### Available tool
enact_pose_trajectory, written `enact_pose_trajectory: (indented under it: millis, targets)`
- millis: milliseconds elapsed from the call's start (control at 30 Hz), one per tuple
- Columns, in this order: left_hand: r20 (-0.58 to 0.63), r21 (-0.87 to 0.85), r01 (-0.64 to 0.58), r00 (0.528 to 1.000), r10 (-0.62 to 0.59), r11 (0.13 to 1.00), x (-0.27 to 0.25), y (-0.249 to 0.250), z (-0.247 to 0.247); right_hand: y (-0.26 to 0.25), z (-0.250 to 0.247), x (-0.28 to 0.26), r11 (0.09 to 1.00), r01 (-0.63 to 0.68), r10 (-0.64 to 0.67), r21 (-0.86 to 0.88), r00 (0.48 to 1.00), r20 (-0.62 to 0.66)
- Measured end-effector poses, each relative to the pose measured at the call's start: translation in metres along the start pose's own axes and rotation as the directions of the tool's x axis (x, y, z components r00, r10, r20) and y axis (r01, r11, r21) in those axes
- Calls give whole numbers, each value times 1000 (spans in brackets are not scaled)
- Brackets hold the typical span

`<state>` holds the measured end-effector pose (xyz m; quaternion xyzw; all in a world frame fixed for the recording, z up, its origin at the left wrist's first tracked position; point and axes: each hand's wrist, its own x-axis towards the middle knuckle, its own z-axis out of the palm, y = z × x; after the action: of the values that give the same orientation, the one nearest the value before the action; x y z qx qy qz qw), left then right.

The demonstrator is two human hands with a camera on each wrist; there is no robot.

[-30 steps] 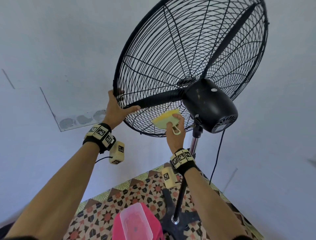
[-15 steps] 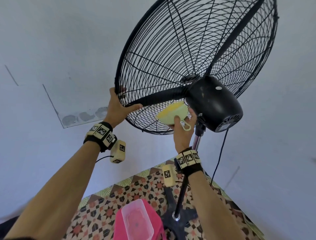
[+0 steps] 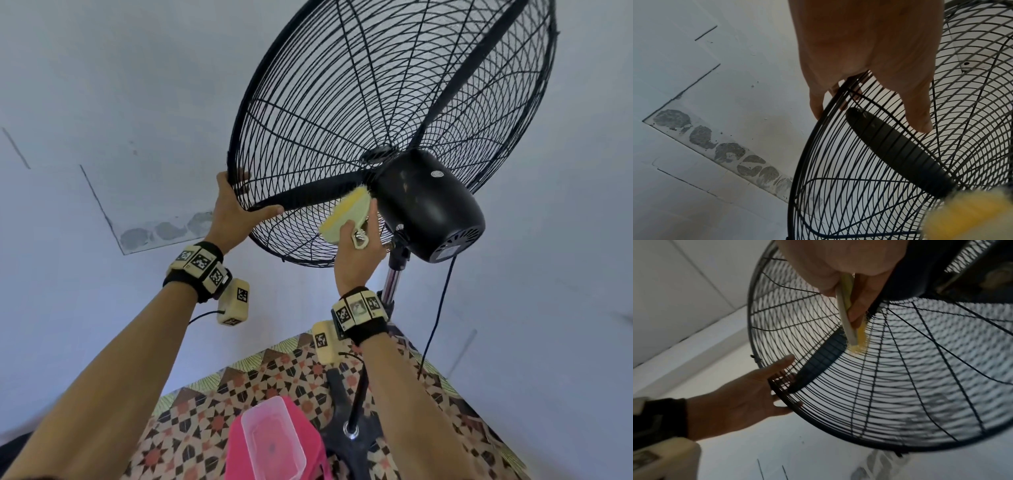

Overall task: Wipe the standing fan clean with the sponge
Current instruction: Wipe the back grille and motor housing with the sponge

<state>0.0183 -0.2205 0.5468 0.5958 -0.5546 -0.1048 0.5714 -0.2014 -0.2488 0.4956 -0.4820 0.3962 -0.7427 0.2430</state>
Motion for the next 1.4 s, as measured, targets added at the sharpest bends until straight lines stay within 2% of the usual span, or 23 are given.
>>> enact_pose_trajectory:
  millis: [100,167,267,333,467,533,633,700,800,867,933,1100,1200,1300,1400]
  targets:
    - [-6,-8,18,1000,-18,1000,-1,-2,-1,9,-3,-1,987,-139,143,-77,989,49]
    - [-7,-9,16,1000,-16,1000,-3,-3,-1,9,-7,6,985,-171,173,-29,982,69]
    - [-4,-10,13,1000,-13,1000,-4,-1,2,-1,-3,11,988,-150,149,34,988,27]
    - [-3,-9,4,1000,-4,1000,-2,2,2,0,-1,5,991,-135,135,3,991,10]
    - [4,-23,22,1000,-22,999,-3,-1,-1,13,-11,7,982,-129,145,-138,984,106]
    - [7,-27,29,1000,-29,999,-4,-3,-1,10,-15,14,979,-90,113,-182,986,121]
    - [9,-29,14,1000,-14,999,-5,-2,0,-2,-14,17,983,69,-61,-170,997,53]
    - [7,-17,1,1000,-1,1000,-4,0,1,-3,-9,15,961,172,-161,-215,985,67]
    - [-8,-5,13,1000,-13,1000,-3,0,2,12,-6,11,927,161,-131,-338,985,111]
    - [-13,-15,14,1000,-14,1000,-5,-2,2,19,-10,8,923,137,-97,-360,987,127]
    - [-10,-23,5,1000,-5,1000,-5,-3,2,17,-11,10,920,168,-127,-354,983,134]
    - [5,-12,-13,1000,13,1000,-1,-1,2,2,-7,10,881,316,-302,-352,948,96]
    - [-3,-18,-4,1000,4,1000,-3,-4,2,16,-5,1,859,325,-279,-395,945,170]
    - [-15,-26,-7,1000,6,1000,-6,-7,3,36,-13,-1,847,268,-195,-460,960,201]
    - [-19,-22,-29,999,28,999,-7,-6,3,27,-18,0,836,322,-260,-443,945,197]
